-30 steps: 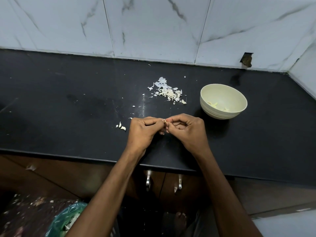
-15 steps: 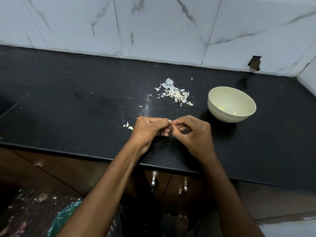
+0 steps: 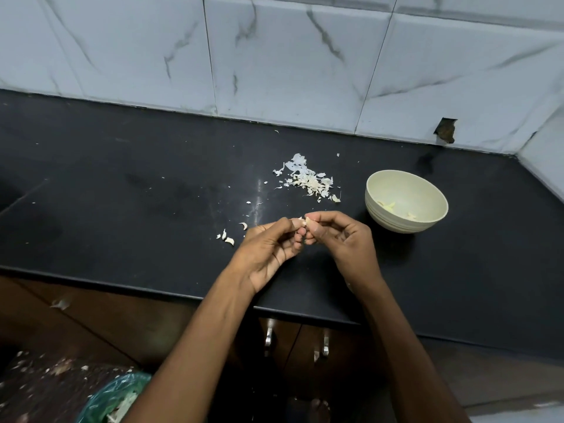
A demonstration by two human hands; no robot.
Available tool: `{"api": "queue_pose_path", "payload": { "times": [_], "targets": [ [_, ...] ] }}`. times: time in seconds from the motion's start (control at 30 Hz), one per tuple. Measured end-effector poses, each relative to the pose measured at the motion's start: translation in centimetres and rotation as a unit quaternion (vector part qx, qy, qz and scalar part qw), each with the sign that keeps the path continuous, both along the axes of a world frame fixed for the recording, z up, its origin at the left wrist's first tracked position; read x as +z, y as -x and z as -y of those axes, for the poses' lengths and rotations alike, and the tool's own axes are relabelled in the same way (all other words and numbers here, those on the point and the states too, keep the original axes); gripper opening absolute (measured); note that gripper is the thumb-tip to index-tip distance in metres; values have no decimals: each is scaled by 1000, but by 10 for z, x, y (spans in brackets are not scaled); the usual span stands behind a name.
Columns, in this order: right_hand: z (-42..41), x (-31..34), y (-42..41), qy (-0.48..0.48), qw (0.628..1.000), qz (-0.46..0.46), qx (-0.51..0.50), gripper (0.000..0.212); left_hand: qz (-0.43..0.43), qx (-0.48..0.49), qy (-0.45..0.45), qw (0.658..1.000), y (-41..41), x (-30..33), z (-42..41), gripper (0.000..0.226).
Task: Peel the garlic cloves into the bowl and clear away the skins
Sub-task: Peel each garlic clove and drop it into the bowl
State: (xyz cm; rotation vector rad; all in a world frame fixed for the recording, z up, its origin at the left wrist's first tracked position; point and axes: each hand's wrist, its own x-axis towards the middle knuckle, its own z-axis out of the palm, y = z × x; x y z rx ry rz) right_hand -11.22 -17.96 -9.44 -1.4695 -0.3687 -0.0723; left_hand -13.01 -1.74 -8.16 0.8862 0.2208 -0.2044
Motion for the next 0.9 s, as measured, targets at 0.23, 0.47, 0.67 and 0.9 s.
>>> {"api": "queue_pose_path", "payload": {
  "times": [0.23, 0.47, 0.67, 0.9],
  "targets": [
    [-2, 1, 1, -92, 994, -43, -34, 18, 13, 35, -36, 999, 7, -6, 13, 16],
    [34, 27, 9, -166, 976, -50, -128, 21, 55, 86, -94, 990, 13, -19, 15, 12],
    [95, 72, -9, 88, 956, 38, -277, 12, 91, 105, -215, 967, 3, -11, 21, 19],
    [128, 76, -43, 364, 872, 53, -324, 9, 223, 119, -473, 844, -51, 12, 15, 8]
  ]
}}
